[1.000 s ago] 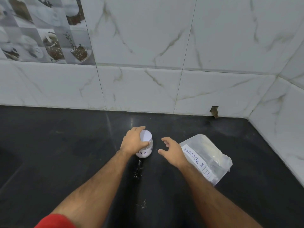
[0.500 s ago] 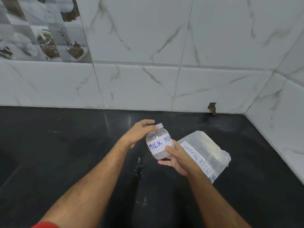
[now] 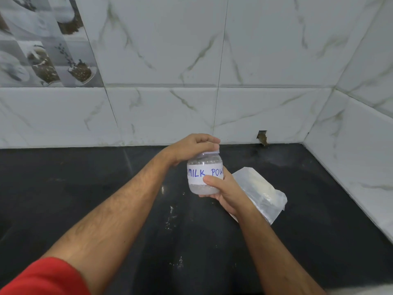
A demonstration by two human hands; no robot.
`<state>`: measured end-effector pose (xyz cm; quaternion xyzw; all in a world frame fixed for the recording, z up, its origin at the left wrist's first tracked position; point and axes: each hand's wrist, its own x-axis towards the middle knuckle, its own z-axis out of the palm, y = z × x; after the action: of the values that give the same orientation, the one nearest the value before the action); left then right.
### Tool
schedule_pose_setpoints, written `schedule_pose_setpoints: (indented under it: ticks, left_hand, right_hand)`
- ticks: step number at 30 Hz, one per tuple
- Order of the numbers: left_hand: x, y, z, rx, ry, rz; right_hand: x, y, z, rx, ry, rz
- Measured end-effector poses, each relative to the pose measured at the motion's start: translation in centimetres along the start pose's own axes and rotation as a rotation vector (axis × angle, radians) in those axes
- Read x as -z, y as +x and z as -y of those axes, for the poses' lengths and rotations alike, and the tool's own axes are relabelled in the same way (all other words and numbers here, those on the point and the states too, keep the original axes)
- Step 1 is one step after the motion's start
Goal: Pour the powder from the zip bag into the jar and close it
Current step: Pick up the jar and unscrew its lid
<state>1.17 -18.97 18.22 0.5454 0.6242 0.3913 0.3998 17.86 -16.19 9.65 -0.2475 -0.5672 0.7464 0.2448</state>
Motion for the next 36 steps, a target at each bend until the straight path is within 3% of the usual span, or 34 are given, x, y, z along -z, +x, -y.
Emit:
schedule_pose_setpoints:
  ticks: [11, 15, 23, 27, 32, 36]
  left_hand:
    - [-1.7, 0.0, -0.1, -0.033, -0.164, -0.117]
    - [-3.0, -0.2, 0.3, -0.037, -0.12, -0.288]
    - [-1.7, -1.2, 0.9, -0.008, -0.115, -0.22]
    - [-0.5, -1.7, 1.5, 0.025, -0.253, -0.161]
    - [0.3, -2.2, 3.0, 0.014, -0.364, -0.128]
    - [0.0, -2.2, 3.3, 0.03, -0.318, -0.2]
  right_hand:
    - [-0.2, 0.1, 0.2, 0.102, -0.159, -0.22]
    - [-0.9, 0.0, 0.1, 0.17, -0.401, -0.391]
    - [-0.8, 0.1, -0.4, 0.155, -0.416, -0.25]
    - [-0.1, 0.3, -0.8, 0.142, -0.346, -0.183]
    - [0.5, 0.2, -0.8, 0.135, -0.36, -0.266]
    - [0.9, 0.3, -0.9, 0.136, -0.432, -0.301]
